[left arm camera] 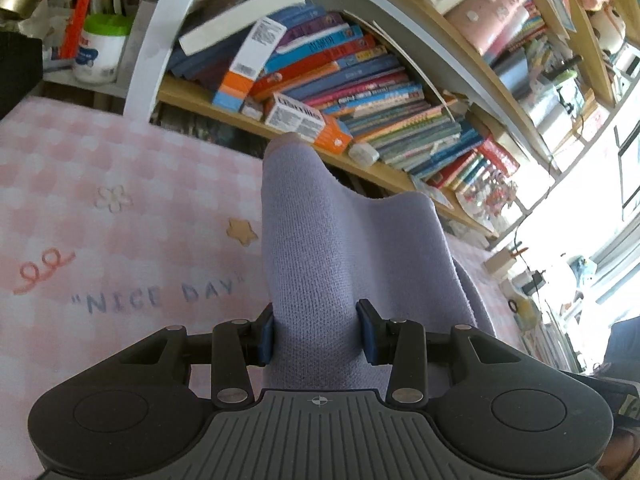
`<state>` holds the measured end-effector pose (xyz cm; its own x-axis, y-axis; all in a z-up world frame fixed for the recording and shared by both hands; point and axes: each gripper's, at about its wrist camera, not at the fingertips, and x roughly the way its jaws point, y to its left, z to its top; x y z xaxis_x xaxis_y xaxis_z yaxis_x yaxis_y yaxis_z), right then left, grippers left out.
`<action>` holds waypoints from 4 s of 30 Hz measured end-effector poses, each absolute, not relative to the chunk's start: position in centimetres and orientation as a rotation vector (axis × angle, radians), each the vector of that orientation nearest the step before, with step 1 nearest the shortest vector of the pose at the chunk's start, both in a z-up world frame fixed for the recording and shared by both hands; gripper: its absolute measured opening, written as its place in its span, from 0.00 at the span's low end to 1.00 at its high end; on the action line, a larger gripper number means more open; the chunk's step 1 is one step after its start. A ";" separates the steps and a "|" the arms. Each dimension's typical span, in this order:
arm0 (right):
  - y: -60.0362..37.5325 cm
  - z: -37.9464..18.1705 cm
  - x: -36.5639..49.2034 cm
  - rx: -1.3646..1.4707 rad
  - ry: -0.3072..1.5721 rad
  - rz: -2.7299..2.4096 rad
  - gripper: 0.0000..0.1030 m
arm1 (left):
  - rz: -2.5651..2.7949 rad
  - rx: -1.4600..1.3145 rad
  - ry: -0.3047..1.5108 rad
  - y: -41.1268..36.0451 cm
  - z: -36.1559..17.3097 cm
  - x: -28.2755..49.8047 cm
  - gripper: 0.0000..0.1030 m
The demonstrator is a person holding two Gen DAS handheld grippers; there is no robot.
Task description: Fold clothes
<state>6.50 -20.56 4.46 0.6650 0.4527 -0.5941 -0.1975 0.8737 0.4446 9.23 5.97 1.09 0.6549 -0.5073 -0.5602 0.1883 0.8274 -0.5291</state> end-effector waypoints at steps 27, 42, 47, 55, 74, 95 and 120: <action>-15.1 1.0 21.6 0.242 0.770 0.517 0.26 | -0.281 -0.506 0.751 11.3 -2.1 20.6 0.38; -14.5 -1.7 23.8 0.259 0.808 0.499 0.40 | -0.217 -0.512 0.779 12.3 -4.5 21.8 0.49; -14.7 -0.7 23.0 0.203 0.777 0.418 0.59 | -0.176 -0.416 0.750 11.9 -2.9 20.9 0.50; -15.0 2.3 19.6 0.118 0.694 0.327 0.80 | -0.167 -0.343 0.684 11.0 -0.1 17.6 0.61; -14.6 1.6 10.9 -0.020 0.746 0.191 0.99 | -0.106 -0.175 0.766 7.5 0.3 10.3 0.91; -15.3 1.7 5.3 0.006 0.726 0.107 1.00 | -0.031 -0.149 0.783 6.1 -0.3 5.4 0.95; -15.2 1.0 5.2 0.014 0.750 0.118 1.00 | -0.044 -0.093 0.792 5.6 -0.4 5.1 0.95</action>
<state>5.19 -15.16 1.04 0.7253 0.1118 -0.6793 -0.1016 0.9933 0.0549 5.08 5.59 -0.39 0.7019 -0.0740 -0.7084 0.0042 0.9950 -0.0997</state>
